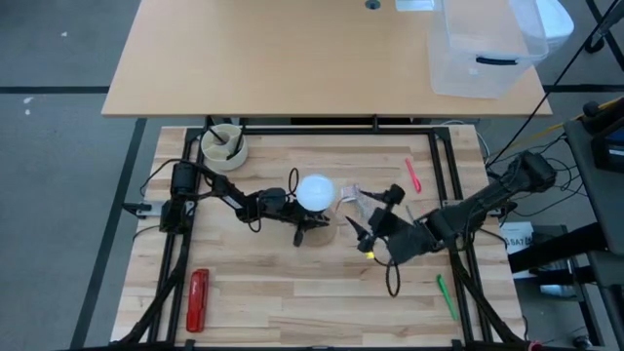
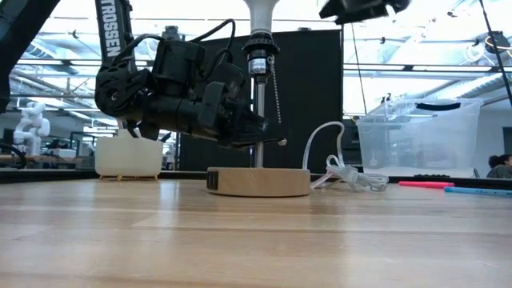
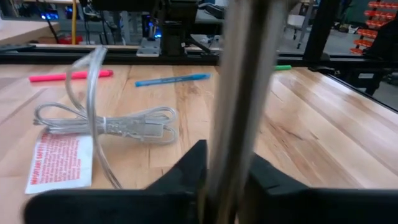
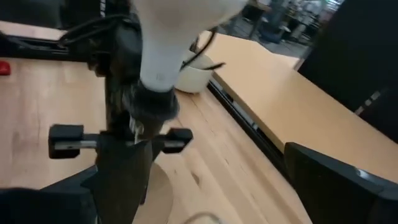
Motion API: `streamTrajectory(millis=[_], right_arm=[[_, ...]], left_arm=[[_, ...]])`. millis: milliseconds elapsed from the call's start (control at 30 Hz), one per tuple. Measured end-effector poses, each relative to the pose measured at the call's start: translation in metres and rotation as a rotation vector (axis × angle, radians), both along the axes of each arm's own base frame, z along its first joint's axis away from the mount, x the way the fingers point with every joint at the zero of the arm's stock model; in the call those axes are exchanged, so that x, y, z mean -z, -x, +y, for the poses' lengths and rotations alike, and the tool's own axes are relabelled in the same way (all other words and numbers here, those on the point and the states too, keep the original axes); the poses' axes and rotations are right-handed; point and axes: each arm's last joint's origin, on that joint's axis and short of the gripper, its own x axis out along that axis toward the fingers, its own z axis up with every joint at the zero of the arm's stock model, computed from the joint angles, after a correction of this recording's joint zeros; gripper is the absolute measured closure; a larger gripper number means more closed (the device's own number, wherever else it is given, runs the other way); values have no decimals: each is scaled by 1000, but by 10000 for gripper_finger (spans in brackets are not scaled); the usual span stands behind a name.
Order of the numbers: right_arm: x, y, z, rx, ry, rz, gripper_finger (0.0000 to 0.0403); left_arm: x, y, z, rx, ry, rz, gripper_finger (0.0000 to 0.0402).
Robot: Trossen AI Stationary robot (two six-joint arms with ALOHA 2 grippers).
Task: Screw lightbulb
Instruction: Remove the lightbulb from the desk lamp
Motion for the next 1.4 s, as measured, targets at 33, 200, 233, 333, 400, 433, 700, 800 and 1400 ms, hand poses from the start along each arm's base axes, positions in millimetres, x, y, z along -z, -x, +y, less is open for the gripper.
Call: streamTrajectory(millis=[33,200,233,333,400,433,700,800,1400], right_arm=[[6,4,2,17,-8,-13,46],[42,23,5,101,-56,-93,46],[49,26,5,116,-69,-122,46],[67,36,5,142,-91,-198,46],[76,41,4,152,-102,-241,46],[80,43,3,153,-104,-252,46],[90,46,-4,164,-56,-252,46],[88,44,-7,170,-36,-240,46],[74,27,-9,-51,-75,-208,48]], left_arm=[[0,0,-1,6,5,3,326],[0,0,-6,26,27,1,231],[0,0,-8,28,29,1,210],[-4,0,-9,11,81,5,158],[-9,0,-9,5,121,5,137],[-11,0,-8,1,135,14,131],[-26,10,-2,-11,260,210,127],[-40,13,-1,-25,282,205,127],[-99,69,-32,-44,119,258,127]])
